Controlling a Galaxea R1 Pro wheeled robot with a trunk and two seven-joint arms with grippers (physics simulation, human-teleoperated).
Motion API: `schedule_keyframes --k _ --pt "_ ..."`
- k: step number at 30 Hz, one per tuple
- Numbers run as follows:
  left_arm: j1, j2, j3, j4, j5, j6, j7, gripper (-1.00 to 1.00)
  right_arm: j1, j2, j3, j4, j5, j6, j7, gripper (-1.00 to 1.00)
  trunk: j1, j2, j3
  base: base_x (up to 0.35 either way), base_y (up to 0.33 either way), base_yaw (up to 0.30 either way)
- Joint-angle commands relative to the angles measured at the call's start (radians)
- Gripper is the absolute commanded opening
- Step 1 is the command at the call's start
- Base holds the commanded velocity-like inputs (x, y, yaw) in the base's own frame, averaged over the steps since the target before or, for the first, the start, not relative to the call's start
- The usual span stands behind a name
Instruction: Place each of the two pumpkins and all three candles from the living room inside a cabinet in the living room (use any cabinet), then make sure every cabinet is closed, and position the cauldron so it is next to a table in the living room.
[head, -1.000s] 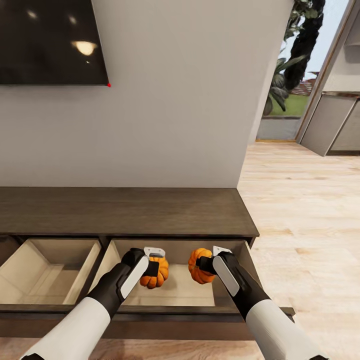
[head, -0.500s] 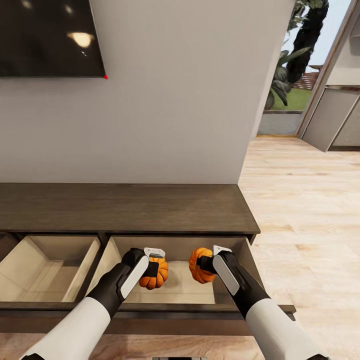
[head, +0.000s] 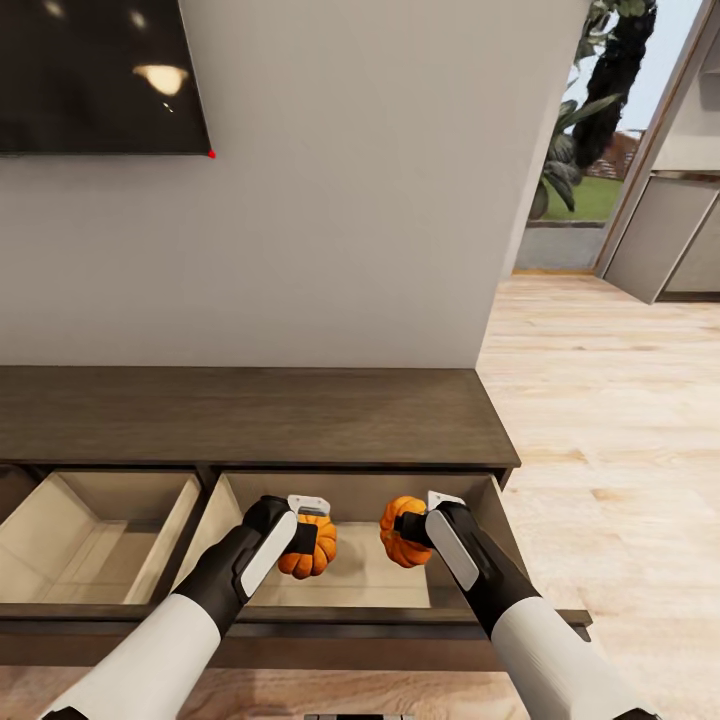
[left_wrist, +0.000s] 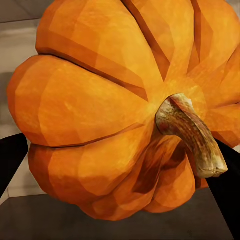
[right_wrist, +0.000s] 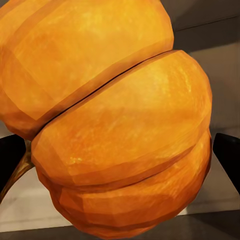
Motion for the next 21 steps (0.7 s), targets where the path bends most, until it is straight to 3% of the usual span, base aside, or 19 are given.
schedule_keyframes --k 1,6,7,18,19,21 --pt "-0.001 0.000 -0.002 -0.001 0.010 0.002 0.010 -1.00 -0.001 0.000 0.003 -0.001 -0.011 0.001 -0.011 -1.00 0.000 0.000 -0.001 0.000 0.000 0.000" --pt "-0.001 0.000 -0.002 -0.001 0.009 0.003 0.009 -1.00 -0.001 0.000 0.003 -0.001 -0.011 0.001 -0.011 -1.00 0.000 0.000 -0.001 0.000 0.000 0.000" --pt "-0.001 0.000 -0.002 -0.002 0.010 0.003 0.008 -1.00 -0.001 0.000 0.003 -0.001 -0.011 0.001 -0.011 1.00 0.000 0.000 -0.001 0.000 0.000 0.000" --pt "-0.001 0.000 -0.002 -0.002 0.010 0.003 0.007 -1.00 -0.001 0.000 0.003 -0.001 -0.012 0.001 -0.011 1.00 0.000 0.000 -0.001 0.000 0.000 0.000" --pt "-0.001 0.000 -0.002 -0.002 0.010 0.003 0.008 1.00 -0.001 0.000 0.003 -0.001 -0.012 0.001 -0.011 1.00 0.000 0.000 -0.001 0.000 0.000 0.000" --pt "-0.001 0.000 -0.002 -0.002 0.010 0.002 0.010 1.00 -0.001 0.000 0.003 -0.001 -0.012 0.002 -0.011 1.00 0.000 0.000 -0.001 0.000 0.000 0.000"
